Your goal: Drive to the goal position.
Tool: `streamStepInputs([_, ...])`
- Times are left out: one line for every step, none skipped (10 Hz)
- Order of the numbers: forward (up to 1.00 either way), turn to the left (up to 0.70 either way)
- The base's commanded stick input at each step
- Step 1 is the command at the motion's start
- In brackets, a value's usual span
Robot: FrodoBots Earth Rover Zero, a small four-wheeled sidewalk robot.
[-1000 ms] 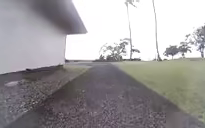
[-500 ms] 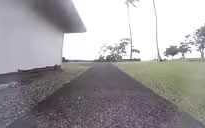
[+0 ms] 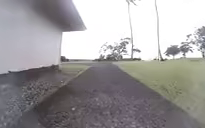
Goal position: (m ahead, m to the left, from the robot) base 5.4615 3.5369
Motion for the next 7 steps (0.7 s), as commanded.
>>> streamStepInputs([0.7, 0.0])
streamStepInputs([0.7, 0.0])
streamStepInputs([0.7, 0.0])
streamStepInputs([0.7, 0.0])
streamStepInputs([0.7, 0.0])
streamStepInputs([0.7, 0.0])
streamStepInputs([0.7, 0.0])
